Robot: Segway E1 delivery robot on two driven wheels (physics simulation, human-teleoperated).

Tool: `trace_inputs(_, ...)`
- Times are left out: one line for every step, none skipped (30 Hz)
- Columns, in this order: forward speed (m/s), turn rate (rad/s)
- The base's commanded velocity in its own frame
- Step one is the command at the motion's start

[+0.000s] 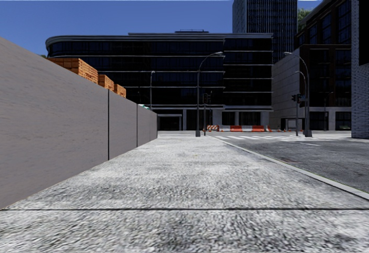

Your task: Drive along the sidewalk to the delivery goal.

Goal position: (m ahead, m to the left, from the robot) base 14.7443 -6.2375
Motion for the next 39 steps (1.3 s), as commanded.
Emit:
trace_inputs(2.00,0.00)
trace_inputs(2.00,0.00)
trace_inputs(2.00,0.00)
trace_inputs(2.00,0.00)
trace_inputs(2.00,0.00)
trace_inputs(2.00,0.00)
trace_inputs(2.00,0.00)
trace_inputs(2.00,0.00)
trace_inputs(2.00,0.00)
trace_inputs(2.00,0.00)
trace_inputs(2.00,0.00)
trace_inputs(2.00,0.00)
trace_inputs(2.00,0.00)
trace_inputs(2.00,0.00)
trace_inputs(2.00,0.00)
trace_inputs(2.00,0.00)
trace_inputs(2.00,0.00)
trace_inputs(2.00,0.00)
trace_inputs(2.00,0.00)
trace_inputs(2.00,0.00)
trace_inputs(2.00,0.00)
trace_inputs(2.00,0.00)
trace_inputs(2.00,0.00)
trace_inputs(2.00,0.00)
trace_inputs(2.00,0.00)
trace_inputs(2.00,0.00)
trace_inputs(2.00,0.00)
trace_inputs(2.00,0.00)
trace_inputs(2.00,0.00)
trace_inputs(2.00,0.00)
trace_inputs(2.00,0.00)
trace_inputs(2.00,0.00)
trace_inputs(2.00,0.00)
trace_inputs(2.00,0.00)
trace_inputs(2.00,0.00)
trace_inputs(2.00,0.00)
trace_inputs(2.00,0.00)
trace_inputs(2.00,0.00)
trace_inputs(2.00,0.00)
